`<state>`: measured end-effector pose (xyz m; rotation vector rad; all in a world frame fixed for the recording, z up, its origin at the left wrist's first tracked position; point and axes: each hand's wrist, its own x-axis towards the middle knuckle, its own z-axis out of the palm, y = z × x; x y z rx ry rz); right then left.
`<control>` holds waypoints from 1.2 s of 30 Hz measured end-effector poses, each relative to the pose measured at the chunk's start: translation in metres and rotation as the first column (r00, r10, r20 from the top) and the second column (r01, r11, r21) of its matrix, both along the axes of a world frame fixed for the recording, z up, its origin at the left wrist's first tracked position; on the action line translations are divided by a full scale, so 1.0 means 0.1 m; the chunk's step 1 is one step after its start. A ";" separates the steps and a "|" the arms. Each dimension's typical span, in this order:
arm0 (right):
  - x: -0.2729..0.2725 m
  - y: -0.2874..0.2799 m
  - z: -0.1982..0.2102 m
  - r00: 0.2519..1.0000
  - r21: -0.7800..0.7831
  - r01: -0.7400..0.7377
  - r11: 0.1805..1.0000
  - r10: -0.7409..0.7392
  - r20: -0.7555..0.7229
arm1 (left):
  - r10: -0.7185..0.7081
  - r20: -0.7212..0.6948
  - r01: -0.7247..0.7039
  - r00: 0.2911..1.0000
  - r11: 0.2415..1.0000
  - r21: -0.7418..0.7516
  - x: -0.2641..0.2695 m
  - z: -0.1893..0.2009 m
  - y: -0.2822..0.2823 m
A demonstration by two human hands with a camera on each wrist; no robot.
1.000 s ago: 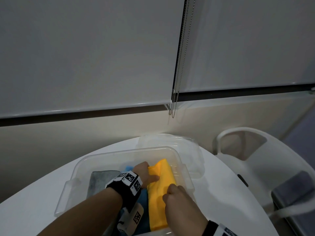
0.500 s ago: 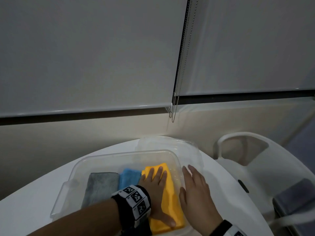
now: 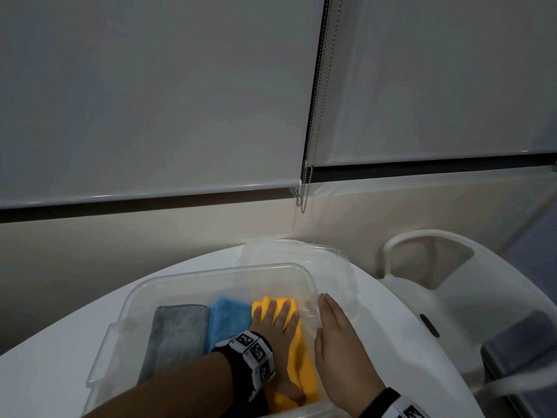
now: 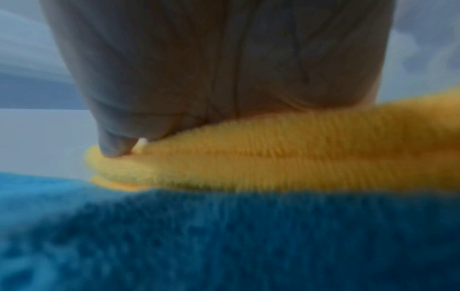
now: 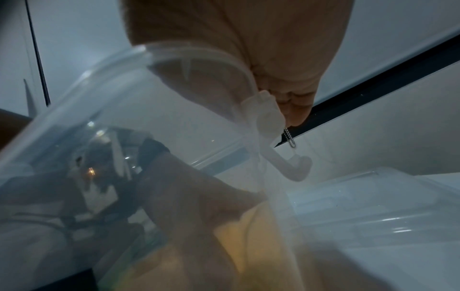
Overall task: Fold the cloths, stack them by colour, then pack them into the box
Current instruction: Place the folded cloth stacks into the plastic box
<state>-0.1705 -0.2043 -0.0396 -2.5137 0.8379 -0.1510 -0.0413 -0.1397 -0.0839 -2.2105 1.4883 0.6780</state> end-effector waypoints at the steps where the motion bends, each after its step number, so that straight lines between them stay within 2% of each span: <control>1: -0.01 0.00 0.01 1.000 -0.002 -0.001 1.000 0.001 0.003 | -0.010 -0.035 0.009 0.999 1.000 -0.013 0.04 0.03 0.02; 3: -0.01 0.00 0.03 1.000 -0.001 -0.001 1.000 0.001 0.007 | -0.026 -0.086 0.023 0.996 0.999 -0.037 0.12 0.13 0.09; 7: -0.03 0.01 0.03 1.000 0.025 0.010 1.000 -0.010 0.005 | 0.040 -0.004 -0.040 0.999 0.999 0.003 0.25 0.27 0.26; 10: -0.02 0.00 0.02 1.000 0.030 0.020 0.999 -0.020 -0.005 | 0.091 0.001 -0.091 0.996 0.995 0.035 0.30 0.19 0.30; 16: -0.02 -0.01 -0.02 1.000 0.048 -0.004 0.999 0.004 -0.001 | 0.039 -0.056 -0.038 0.998 0.999 0.017 0.30 0.01 0.32; 21: -0.03 -0.03 -0.08 1.000 0.049 -0.015 0.999 0.014 0.018 | 0.087 -0.095 -0.089 0.992 0.996 -0.011 0.32 0.05 0.34; 26: -0.04 -0.02 -0.07 1.000 0.067 -0.008 0.998 0.006 0.024 | 0.091 0.035 -0.092 0.995 0.995 0.032 0.32 0.07 0.36; 31: -0.03 -0.01 0.00 0.997 0.135 0.071 0.988 -0.075 0.024 | 0.135 -0.002 -0.135 0.991 0.991 0.026 0.26 0.01 0.35; 36: -0.02 -0.02 -0.02 0.992 0.106 0.125 0.986 -0.121 -0.039 | 0.162 -0.104 -0.160 0.981 0.987 0.022 0.33 0.23 0.36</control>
